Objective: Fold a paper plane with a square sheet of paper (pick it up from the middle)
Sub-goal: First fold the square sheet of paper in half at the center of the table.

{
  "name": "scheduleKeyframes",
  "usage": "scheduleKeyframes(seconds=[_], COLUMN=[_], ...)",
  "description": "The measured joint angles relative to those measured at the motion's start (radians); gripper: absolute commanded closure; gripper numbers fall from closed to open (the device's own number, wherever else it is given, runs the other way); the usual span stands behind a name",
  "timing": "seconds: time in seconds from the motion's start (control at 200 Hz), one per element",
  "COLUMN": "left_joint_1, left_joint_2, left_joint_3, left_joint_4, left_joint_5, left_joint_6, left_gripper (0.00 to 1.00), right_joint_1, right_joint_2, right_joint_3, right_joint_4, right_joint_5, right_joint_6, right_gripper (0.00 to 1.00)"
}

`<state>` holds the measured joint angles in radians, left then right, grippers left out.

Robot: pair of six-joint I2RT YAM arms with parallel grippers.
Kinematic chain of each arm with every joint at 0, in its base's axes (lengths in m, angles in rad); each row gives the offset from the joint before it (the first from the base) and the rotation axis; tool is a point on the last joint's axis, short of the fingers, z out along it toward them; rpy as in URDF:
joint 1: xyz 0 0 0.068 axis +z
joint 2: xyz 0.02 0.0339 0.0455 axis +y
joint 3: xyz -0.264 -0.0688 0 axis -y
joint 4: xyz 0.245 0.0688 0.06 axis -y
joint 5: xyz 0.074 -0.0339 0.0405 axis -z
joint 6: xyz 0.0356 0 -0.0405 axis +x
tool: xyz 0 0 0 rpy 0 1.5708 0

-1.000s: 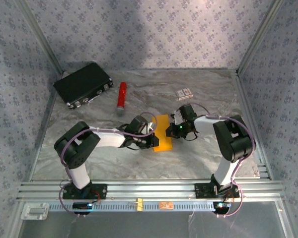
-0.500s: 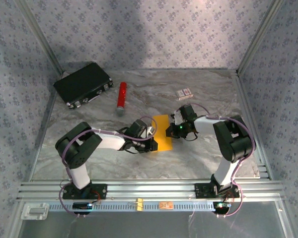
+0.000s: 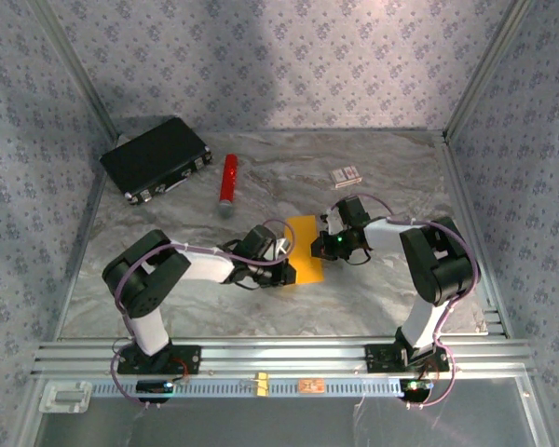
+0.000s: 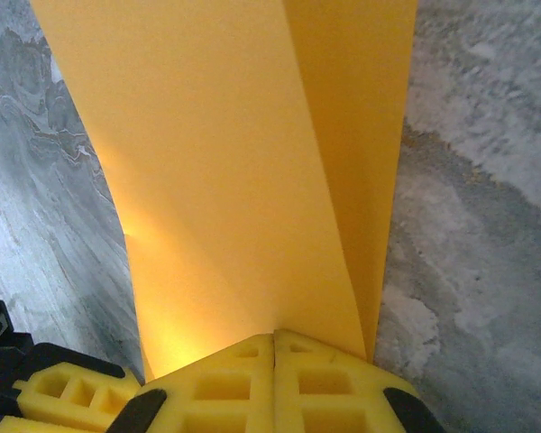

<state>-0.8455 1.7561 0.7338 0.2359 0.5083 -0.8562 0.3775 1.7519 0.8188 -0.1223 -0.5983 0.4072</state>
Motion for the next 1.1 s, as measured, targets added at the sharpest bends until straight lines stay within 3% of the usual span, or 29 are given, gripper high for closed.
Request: scheduleKeyframes(seconds=[0.19, 0.385, 0.645, 1.104], left_joint_1=[-0.010, 0.059, 0.167, 0.207], left_joint_2=[-0.068, -0.080, 0.045, 0.168], left_joint_3=[0.004, 0.097, 0.259, 0.314], left_joint_4=[-0.077, -0.106, -0.131, -0.158], left_joint_5=[0.001, 0.025, 0.051, 0.103], left_joint_6=[0.026, 0.036, 0.062, 0.112], left_gripper=[0.88, 0.89, 0.89, 0.89], right_joint_1=[0.000, 0.000, 0.000, 0.000], right_joint_2=[0.000, 0.000, -0.001, -0.002], right_joint_3=[0.000, 0.000, 0.000, 0.000], right_joint_4=[0.000, 0.000, 0.000, -0.001], right_joint_5=[0.000, 0.000, 0.000, 0.003], right_joint_6=[0.000, 0.000, 0.000, 0.000], right_gripper=[1.00, 1.00, 1.00, 1.00])
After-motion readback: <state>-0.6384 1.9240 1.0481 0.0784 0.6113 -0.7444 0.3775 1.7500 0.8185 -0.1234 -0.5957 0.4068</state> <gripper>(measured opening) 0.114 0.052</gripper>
